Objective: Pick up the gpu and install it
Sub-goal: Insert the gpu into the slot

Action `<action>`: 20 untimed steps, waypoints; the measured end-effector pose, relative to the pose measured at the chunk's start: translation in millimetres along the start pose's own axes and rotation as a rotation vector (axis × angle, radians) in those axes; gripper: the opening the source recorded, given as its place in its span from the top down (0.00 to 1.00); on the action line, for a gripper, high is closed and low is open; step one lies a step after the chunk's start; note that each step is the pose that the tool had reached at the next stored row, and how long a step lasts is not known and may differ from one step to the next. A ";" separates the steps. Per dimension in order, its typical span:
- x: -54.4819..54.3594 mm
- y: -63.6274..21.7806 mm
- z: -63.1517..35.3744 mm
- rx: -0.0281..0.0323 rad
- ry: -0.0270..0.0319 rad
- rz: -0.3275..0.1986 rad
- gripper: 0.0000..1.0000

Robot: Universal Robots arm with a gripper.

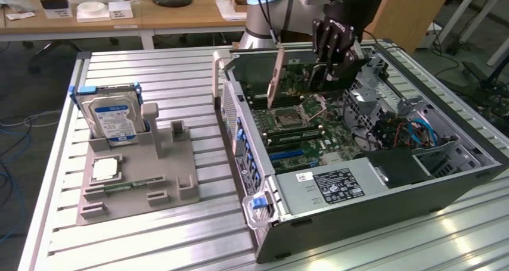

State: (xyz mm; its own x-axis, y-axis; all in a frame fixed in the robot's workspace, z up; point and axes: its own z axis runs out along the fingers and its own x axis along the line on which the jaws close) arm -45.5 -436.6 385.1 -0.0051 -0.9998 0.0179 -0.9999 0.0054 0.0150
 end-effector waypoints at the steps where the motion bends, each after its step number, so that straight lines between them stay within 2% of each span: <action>1: 0.0 0.5 0.4 -0.0003 0.0001 0.000 0.72; 11: -0.2 0.5 10.6 -0.0001 0.0004 0.001 0.72; 20: 0.0 0.1 24.1 0.0003 0.0004 0.005 0.72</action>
State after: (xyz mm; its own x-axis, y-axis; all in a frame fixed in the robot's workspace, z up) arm -46.0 -437.0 361.0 -0.0100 -0.9998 0.0183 -0.9998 0.0103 0.0146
